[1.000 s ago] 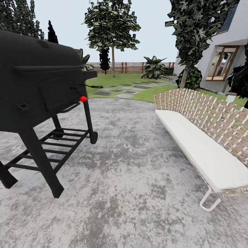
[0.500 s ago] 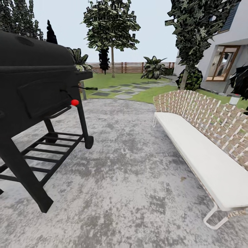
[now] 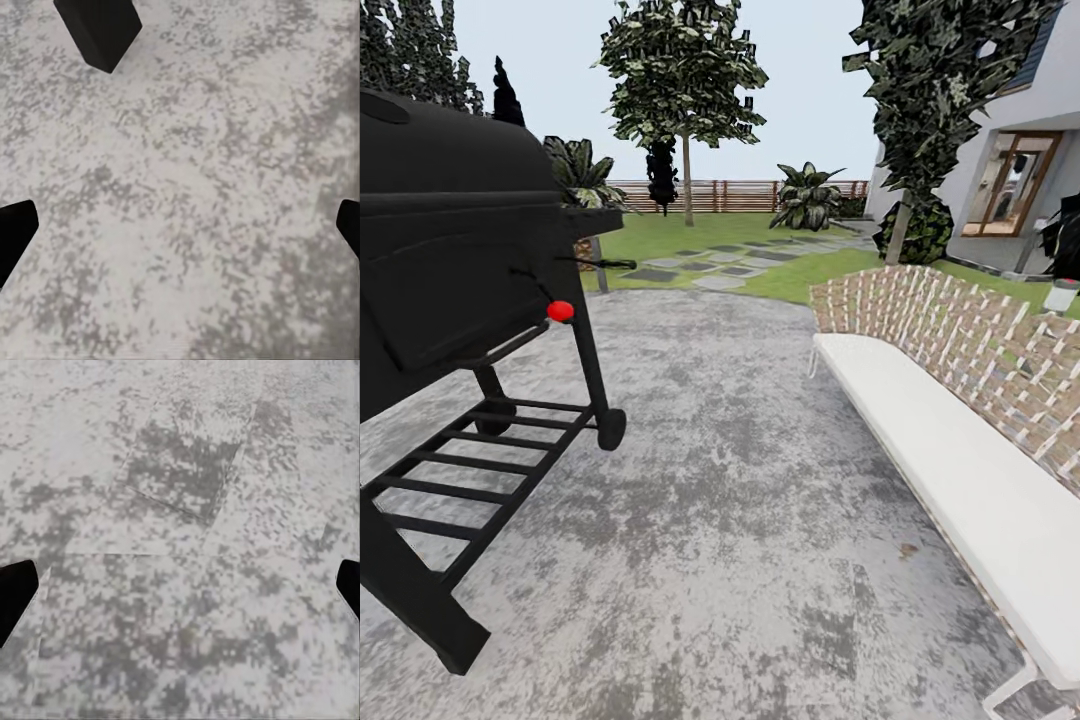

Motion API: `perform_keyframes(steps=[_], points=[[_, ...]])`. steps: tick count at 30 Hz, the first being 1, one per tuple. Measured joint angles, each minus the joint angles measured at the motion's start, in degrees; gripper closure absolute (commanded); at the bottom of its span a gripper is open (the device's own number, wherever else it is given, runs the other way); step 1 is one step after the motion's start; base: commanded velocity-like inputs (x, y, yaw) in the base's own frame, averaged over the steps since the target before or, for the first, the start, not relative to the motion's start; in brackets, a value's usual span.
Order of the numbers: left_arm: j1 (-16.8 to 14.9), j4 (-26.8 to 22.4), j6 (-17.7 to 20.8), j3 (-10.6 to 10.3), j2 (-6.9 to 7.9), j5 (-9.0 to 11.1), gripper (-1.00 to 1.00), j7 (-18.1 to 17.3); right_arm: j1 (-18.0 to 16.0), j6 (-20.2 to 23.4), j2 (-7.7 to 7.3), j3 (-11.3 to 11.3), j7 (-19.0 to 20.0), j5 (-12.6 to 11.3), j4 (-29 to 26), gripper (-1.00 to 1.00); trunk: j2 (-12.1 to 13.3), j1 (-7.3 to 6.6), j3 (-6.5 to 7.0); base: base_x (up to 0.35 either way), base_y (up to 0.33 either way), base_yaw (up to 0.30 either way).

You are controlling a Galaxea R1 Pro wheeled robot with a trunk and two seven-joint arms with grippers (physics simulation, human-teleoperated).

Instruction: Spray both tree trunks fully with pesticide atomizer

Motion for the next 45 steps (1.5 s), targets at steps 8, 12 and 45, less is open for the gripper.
perform_keyframes(steps=[8, 12, 45], points=[[0.0, 0.0, -0.02, 0.0, 0.0, 0.02, -1.0, -0.01, 0.0, 0.0, -0.01, 0.14, 0.08, 0.03, 0.08, -1.0, 0.0, 0.0, 0.12, 0.338, 0.0, 0.0], [0.0, 0.0, -0.02, 0.0, 0.0, 0.01, -1.0, -0.02, 0.0, 0.01, -0.01, 0.16, 0.09, 0.03, 0.1, -1.0, 0.0, 0.0, 0.42, 0.338, 0.0, 0.0], [0.0, 0.0, -0.02, 0.01, 0.01, 0.02, -1.0, 0.0, 0.0, 0.0, 0.04, 0.17, 0.06, 0.06, 0.1, -1.0, 0.0, 0.0, 1.65, 0.338, 0.0, -0.069]])
